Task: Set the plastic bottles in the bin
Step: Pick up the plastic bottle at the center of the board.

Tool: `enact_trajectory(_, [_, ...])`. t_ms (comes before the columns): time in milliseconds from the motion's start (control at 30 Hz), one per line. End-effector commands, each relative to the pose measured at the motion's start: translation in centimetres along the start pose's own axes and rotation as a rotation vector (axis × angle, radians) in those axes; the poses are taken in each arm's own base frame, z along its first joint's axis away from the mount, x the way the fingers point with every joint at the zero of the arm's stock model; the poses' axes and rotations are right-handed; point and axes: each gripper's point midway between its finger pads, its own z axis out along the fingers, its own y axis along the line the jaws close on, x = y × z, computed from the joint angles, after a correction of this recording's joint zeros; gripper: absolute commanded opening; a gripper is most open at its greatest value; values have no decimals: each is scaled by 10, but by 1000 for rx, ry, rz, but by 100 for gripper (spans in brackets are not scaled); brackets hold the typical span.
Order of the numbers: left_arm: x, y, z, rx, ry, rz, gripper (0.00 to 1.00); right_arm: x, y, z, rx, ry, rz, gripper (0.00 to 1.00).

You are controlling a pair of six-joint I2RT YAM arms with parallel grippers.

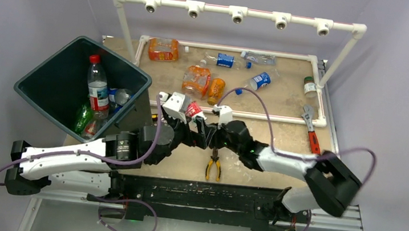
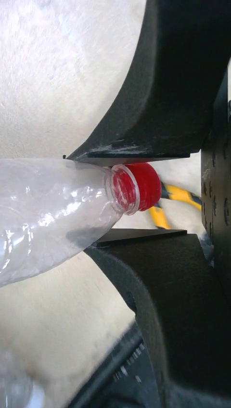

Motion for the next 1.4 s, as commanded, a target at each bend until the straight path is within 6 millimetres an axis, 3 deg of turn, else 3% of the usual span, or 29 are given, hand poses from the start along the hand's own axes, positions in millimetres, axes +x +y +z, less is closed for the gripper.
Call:
enact_trajectory(0, [-65,-31,-9,82,-140,-47,93,-50,8,-56,-26,-182,65,30])
enact_trajectory(100, [-86,-32,-14,91,-213,-91,96,-69,12,-98,-63,-267,80,30])
enact_trajectory(267, [-91,-37,-19,194,-331,-203,99,-96,30,-161,-199,-427,97,31])
enact_trajectory(467, [-86,-66,-11,296,-309,-179,99,-99,44,-192,-306,-465,104,30])
enact_trajectory(633, [-86,-78,-6,321,-296,-160,99,-109,59,-214,-405,-521,66,30])
enact_trajectory(767, [-85,-92,-7,388,-297,-148,99,-113,68,-225,-460,-537,68,30])
enact_trajectory(900, [-82,-94,0,369,-287,-161,99,-118,70,-232,-474,-552,81,31])
enact_trajectory(1167, [-72,-85,28,199,-245,-189,99,-113,61,-219,-411,-520,86,30])
enact_trajectory(1367, [-72,-77,32,146,-256,-208,84,-116,60,-222,-403,-527,78,30])
